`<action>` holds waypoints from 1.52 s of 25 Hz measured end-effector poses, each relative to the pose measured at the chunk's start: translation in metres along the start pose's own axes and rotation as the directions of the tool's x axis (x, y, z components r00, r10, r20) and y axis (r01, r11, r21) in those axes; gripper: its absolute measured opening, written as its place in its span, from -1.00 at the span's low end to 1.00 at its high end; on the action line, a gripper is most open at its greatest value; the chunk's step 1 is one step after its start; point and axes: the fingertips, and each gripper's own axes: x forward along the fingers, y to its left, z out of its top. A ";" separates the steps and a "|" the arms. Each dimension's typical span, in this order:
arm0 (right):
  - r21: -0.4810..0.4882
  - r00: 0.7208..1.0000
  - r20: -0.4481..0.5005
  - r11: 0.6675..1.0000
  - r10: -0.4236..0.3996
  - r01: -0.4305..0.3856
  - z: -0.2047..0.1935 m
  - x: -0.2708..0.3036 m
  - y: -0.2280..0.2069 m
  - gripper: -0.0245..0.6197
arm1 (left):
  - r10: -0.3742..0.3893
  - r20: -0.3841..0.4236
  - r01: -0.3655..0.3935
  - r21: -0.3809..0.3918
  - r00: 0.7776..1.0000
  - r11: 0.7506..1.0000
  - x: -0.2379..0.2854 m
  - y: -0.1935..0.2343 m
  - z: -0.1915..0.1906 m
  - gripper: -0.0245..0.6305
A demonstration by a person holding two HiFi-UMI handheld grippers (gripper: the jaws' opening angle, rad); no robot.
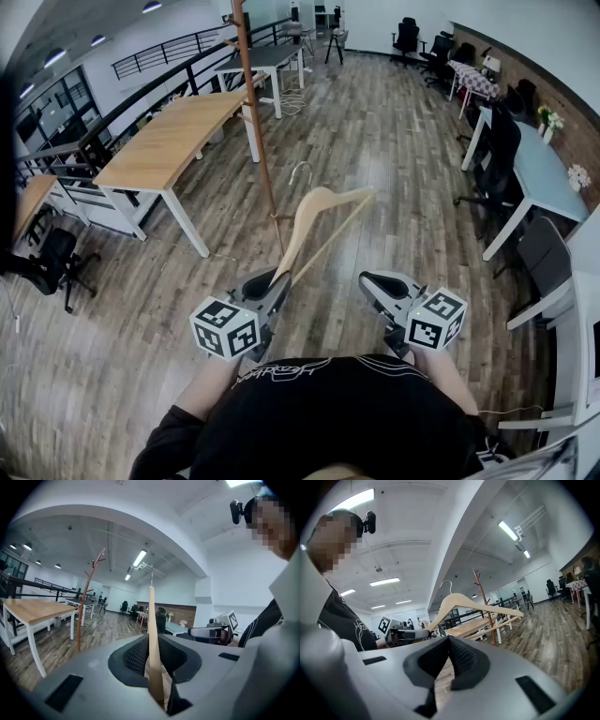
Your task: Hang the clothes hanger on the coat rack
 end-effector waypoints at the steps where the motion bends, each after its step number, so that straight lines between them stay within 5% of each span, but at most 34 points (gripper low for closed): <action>1: 0.007 1.000 0.006 1.000 -0.006 0.006 -0.001 -0.001 -0.001 -0.80 | -0.005 0.001 0.005 -0.004 1.000 1.000 0.000 -0.001 -0.001 -0.77; 19: 0.120 0.999 -0.026 0.992 -0.046 0.048 -0.028 0.021 -0.062 -0.80 | -0.066 -0.028 0.063 -0.084 0.997 0.995 0.062 0.039 -0.019 -0.77; 38: 0.213 0.994 -0.094 0.974 -0.056 0.075 0.025 0.225 -0.277 -0.80 | -0.051 -0.072 0.044 -0.089 0.996 0.995 0.231 0.271 0.034 -0.77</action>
